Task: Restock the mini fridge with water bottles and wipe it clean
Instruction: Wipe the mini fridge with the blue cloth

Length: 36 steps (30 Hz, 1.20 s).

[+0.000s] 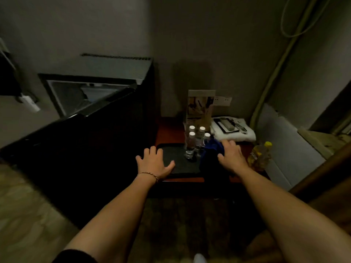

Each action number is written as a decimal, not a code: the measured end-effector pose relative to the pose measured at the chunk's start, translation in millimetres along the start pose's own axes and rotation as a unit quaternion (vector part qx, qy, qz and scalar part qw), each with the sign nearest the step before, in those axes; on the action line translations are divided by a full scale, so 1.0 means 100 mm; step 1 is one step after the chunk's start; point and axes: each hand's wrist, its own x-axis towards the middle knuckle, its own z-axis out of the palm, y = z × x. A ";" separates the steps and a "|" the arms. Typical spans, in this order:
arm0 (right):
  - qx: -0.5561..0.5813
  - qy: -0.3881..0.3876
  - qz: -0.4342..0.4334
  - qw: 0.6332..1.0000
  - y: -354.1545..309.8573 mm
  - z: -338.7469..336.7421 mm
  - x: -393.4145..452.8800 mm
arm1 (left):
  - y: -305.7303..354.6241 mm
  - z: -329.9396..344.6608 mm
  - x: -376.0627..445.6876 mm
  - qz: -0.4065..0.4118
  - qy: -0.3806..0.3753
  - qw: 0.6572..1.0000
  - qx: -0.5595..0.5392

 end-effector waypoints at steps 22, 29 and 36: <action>0.063 0.121 -0.278 0.951 -3.30 -0.61 0.28 | -2.13 -1.42 0.16 0.015 0.161 0.986 0.045; 0.025 0.129 -0.317 0.939 -4.01 -0.68 0.98 | -2.82 -1.74 0.83 -0.028 0.244 0.969 0.039; -0.001 0.141 -0.341 0.929 -4.60 -0.77 1.61 | -3.41 -1.91 1.53 -0.087 0.237 0.968 0.001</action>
